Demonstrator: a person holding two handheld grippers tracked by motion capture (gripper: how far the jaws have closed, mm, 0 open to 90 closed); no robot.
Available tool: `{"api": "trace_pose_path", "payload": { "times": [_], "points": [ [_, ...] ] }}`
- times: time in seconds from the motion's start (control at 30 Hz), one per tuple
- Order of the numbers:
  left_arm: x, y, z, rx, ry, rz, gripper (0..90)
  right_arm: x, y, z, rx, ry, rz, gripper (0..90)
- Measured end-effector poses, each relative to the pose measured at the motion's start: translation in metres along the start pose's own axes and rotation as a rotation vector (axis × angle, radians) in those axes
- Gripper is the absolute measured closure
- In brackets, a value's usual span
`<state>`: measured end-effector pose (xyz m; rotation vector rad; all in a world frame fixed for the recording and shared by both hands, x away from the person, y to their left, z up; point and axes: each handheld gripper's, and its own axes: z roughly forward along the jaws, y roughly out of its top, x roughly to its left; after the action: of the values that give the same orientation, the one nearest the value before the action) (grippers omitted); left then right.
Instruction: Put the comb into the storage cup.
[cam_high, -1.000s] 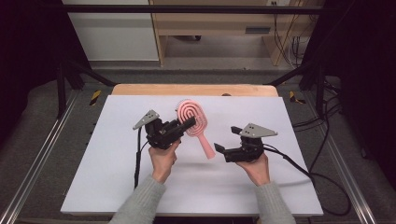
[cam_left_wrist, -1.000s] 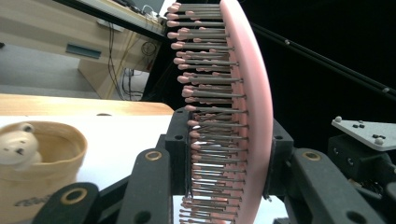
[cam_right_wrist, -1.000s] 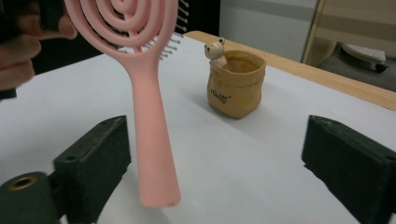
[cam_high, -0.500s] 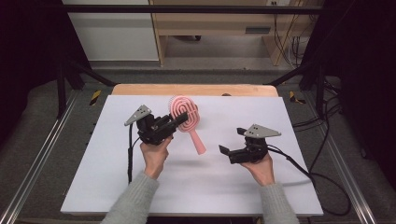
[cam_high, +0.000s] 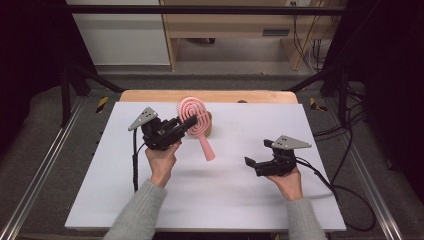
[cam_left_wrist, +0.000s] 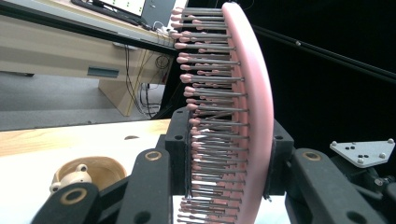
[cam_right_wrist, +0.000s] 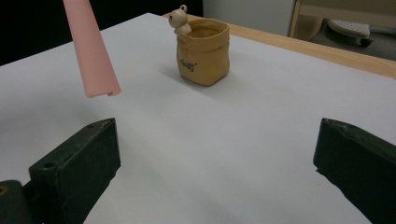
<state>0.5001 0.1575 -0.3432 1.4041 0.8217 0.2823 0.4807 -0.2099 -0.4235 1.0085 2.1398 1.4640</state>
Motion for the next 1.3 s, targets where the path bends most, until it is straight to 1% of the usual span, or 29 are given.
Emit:
{"api": "trace_pose_path", "payload": {
  "times": [0.1,0.23,0.37,0.47,0.7,1.0,1.3],
  "points": [
    [0.0,0.003,0.0,-0.003,0.002,0.002,62.8,-0.005,-0.004,-0.003,0.001,-0.001,0.009,0.9],
    [0.001,0.006,0.002,0.0,0.005,0.006,62.8,-0.012,-0.009,-0.008,0.0,-0.011,0.007,0.8],
    [0.002,0.007,0.002,0.001,0.007,0.01,62.8,-0.016,-0.012,-0.011,-0.002,-0.021,0.014,0.8],
    [0.004,0.009,0.003,-0.001,0.004,0.006,62.8,-0.02,-0.015,-0.014,-0.001,-0.021,0.021,0.8],
    [0.006,0.014,0.003,0.002,0.01,0.011,62.8,-0.026,-0.02,-0.019,-0.009,-0.022,0.031,0.5],
    [0.01,0.019,0.004,-0.004,0.023,0.011,62.8,-0.031,-0.025,-0.022,-0.007,-0.025,0.04,0.4],
    [0.016,0.025,0.007,-0.009,0.036,0.004,62.8,-0.031,-0.026,-0.022,0.002,-0.022,0.041,0.4]
  ]
}}
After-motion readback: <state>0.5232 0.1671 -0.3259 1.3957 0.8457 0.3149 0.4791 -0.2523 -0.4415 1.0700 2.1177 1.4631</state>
